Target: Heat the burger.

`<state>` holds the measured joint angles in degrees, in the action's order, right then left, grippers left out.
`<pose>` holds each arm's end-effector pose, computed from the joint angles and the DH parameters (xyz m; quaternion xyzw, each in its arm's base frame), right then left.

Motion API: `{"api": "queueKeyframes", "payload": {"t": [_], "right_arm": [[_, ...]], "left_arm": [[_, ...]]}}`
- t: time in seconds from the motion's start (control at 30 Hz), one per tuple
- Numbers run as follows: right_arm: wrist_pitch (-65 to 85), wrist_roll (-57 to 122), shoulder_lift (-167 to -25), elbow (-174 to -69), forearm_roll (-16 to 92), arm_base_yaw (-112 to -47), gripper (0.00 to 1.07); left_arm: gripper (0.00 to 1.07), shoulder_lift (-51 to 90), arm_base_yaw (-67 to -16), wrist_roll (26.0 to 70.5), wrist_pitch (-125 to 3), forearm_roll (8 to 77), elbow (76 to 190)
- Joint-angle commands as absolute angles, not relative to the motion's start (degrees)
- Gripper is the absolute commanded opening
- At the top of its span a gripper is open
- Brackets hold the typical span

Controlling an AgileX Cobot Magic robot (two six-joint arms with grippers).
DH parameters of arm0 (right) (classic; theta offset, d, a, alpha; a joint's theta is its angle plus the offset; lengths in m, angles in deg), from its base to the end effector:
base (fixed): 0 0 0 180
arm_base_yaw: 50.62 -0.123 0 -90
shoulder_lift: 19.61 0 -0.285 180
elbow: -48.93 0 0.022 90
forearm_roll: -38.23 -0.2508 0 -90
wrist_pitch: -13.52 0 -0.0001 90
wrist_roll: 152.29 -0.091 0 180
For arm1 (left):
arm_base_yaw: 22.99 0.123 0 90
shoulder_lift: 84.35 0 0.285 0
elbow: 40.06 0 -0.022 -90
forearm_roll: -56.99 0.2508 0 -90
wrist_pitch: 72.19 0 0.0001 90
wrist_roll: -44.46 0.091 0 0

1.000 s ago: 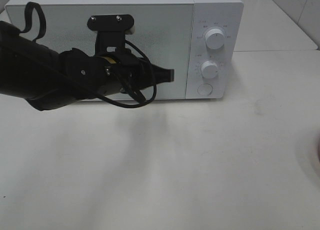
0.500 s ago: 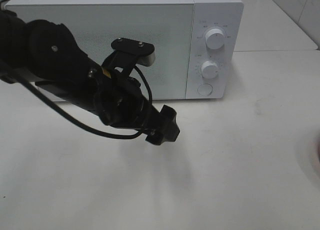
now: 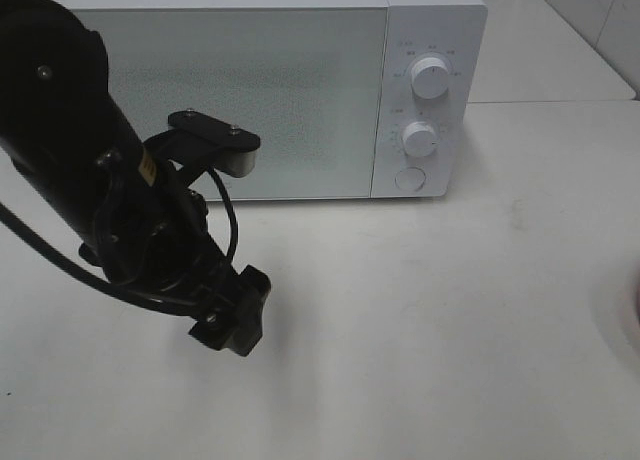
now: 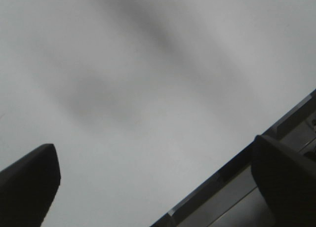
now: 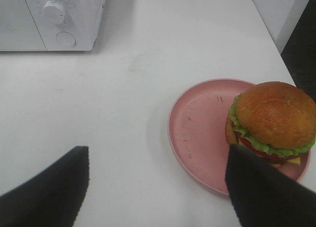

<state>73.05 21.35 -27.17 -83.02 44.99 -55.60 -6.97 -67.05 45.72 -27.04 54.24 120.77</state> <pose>-0.0051 -0.0097 0.2820 0.0122 0.8425 -0.0057 0.5385 0.2188 -0.2161 0.1991 0.3689 0.9223 -0.0590 0.0990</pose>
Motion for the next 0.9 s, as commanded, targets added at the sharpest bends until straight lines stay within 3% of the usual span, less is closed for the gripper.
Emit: {"api": "queueKeyframes", "payload": {"t": [0.03, 0.1, 0.13, 0.23, 0.3, 0.37, 0.4, 0.43, 0.5, 0.53, 0.6, 0.77, 0.9], "right_arm": [[73.05, 21.80, -25.68, -82.90, 44.99, -55.43, 0.75], [73.05, 21.80, -25.68, -82.90, 44.99, -55.43, 0.75], [73.05, 21.80, -25.68, -82.90, 44.99, -55.43, 0.75], [73.05, 21.80, -25.68, -82.90, 44.99, -55.43, 0.75], [73.05, 21.80, -25.68, -82.90, 44.99, -55.43, 0.75], [73.05, 21.80, -25.68, -82.90, 44.99, -55.43, 0.75], [73.05, 21.80, -25.68, -82.90, 44.99, -55.43, 0.75], [73.05, 21.80, -25.68, -82.90, 44.99, -55.43, 0.75], [73.05, 21.80, -25.68, -82.90, 44.99, -55.43, 0.75], [73.05, 21.80, -25.68, -82.90, 44.99, -55.43, 0.75], [73.05, 21.80, -25.68, -82.90, 44.99, -55.43, 0.75], [73.05, 21.80, -25.68, -82.90, 44.99, -55.43, 0.75], [73.05, 21.80, -25.68, -82.90, 44.99, -55.43, 0.75]], "left_arm": [[0.98, -5.65, -63.61, 43.94, -22.22, 53.61, 120.88], [0.98, -5.30, -62.18, 44.46, -21.76, 53.15, 120.88], [0.98, -4.44, -58.23, 44.46, -20.22, 52.06, 120.88], [0.98, -3.93, -55.99, 44.46, -19.53, 51.89, 120.88], [0.98, -1.24, -47.29, 45.37, -14.77, 51.26, 120.88], [0.98, -0.78, -45.39, 45.37, -13.57, 51.15, 120.88], [0.98, 0.43, -41.10, 45.26, -10.71, 51.09, 120.88], [0.98, 0.43, -41.10, 45.26, -10.71, 51.09, 120.88], [0.98, 2.77, -34.68, 45.43, -7.04, 51.20, 120.88], [0.98, 2.77, -34.68, 45.43, -7.04, 51.20, 120.88], [0.98, 5.52, -29.70, 45.60, -5.03, 51.66, 120.25], [0.98, 11.54, -23.97, 45.60, -3.66, 52.64, 115.50], [0.98, 18.13, -22.88, 45.43, -3.72, 53.50, 110.11]]}}
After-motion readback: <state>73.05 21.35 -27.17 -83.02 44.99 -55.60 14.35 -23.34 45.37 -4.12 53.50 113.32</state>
